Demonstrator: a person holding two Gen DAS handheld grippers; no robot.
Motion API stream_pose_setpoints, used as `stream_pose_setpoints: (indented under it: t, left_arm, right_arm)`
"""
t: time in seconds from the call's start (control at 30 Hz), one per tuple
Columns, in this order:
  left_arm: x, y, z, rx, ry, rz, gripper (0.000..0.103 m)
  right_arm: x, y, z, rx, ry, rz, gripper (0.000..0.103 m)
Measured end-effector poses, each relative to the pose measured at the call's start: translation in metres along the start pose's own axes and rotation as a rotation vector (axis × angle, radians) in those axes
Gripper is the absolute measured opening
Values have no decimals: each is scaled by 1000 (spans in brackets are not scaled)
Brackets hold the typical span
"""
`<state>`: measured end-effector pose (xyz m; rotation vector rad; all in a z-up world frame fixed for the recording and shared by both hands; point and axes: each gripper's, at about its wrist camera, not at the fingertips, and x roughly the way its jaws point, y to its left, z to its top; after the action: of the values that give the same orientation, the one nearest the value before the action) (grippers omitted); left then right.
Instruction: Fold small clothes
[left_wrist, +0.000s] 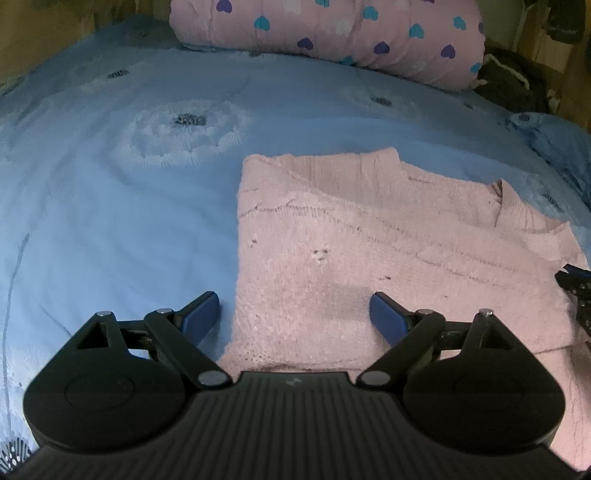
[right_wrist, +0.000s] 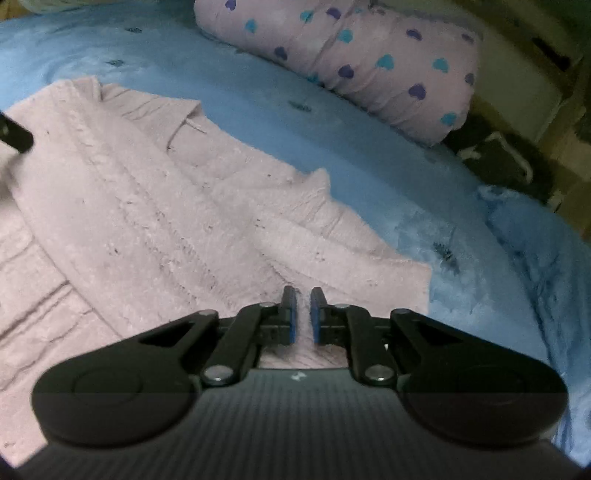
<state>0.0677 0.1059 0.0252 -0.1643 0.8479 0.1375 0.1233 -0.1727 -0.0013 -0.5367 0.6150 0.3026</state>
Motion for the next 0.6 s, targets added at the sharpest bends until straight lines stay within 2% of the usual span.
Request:
stream_pose_setpoints:
  t: [0.07, 0.1, 0.17, 0.27, 0.33, 0.37, 0.43, 0.5, 0.6]
  left_arm:
    - [-4, 0, 1, 3, -23, 0, 92]
    - [-6, 0, 2, 3, -34, 1, 92]
    - [-11, 1, 4, 0, -67, 6, 92]
    - [-15, -1, 6, 20, -124, 42, 92]
    - [-16, -2, 8, 35, -118, 64, 92]
    - [-15, -2, 10, 43, -104, 63, 92]
    - [-14, -1, 15, 61, -90, 52, 92]
    - [-13, -2, 19, 83, -98, 46, 92]
    - [-11, -2, 23, 80, -120, 18, 92]
  right_arm:
    - [-2, -4, 3, 41, 2, 1, 13]
    - [-6, -7, 4, 70, -7, 7, 17]
    - [-20, -18, 4, 157, -53, 11, 36]
    - [-49, -48, -3, 357, -157, -10, 55]
    - [-62, -71, -15, 521, -188, 6, 58]
    - [-67, -85, -24, 629, -197, 24, 58]
    - [-68, -104, -42, 766, -205, 58, 58]
    - [-63, -115, -59, 836, -189, 46, 58]
    - [-42, -118, -67, 870, -88, 37, 61]
